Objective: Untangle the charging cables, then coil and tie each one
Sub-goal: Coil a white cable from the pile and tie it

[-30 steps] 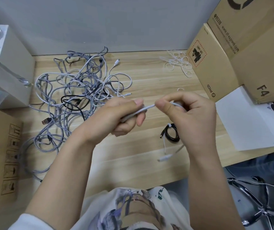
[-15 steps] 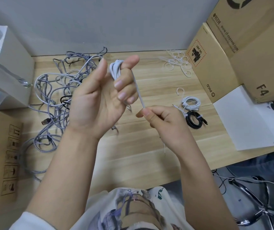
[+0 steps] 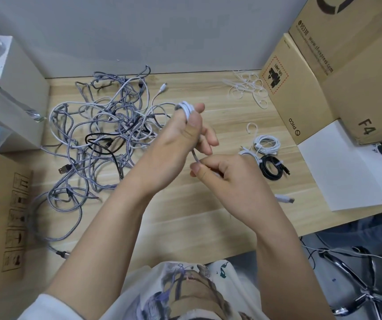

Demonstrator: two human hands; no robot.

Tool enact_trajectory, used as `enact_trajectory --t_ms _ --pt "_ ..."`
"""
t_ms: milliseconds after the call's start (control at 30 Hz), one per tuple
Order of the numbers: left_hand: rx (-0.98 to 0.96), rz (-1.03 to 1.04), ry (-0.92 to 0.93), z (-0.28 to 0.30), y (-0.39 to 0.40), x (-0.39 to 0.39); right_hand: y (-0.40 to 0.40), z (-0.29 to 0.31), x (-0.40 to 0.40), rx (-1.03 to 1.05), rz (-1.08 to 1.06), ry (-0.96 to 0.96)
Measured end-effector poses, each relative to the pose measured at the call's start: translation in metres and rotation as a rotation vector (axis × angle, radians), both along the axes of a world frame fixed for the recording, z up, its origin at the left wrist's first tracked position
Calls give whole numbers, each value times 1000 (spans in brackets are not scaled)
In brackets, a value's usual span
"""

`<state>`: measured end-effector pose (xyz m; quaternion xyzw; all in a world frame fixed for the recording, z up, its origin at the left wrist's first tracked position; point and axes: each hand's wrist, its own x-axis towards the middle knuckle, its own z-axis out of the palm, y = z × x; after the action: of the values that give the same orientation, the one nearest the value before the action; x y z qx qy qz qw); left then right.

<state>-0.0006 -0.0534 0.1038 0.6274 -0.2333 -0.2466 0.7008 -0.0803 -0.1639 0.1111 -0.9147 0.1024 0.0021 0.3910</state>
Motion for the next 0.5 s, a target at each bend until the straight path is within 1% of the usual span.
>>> enact_trajectory --t_ms 100,200,367,433,500 --pt "135 -81 -78 2 4 -1 1 3 -2 -18 -7 -57" --pt "292 -134 -144 0 8 1 0 7 -4 78 -45 -136" --pt "322 -248 -102 1 14 -3 -3 17 -6 241 -88 -255" --pt "295 -282 -45 2 16 -2 -5 17 -7 279 -142 -280" --pt "221 -322 20 5 19 0 -7 16 -7 343 -173 -296"
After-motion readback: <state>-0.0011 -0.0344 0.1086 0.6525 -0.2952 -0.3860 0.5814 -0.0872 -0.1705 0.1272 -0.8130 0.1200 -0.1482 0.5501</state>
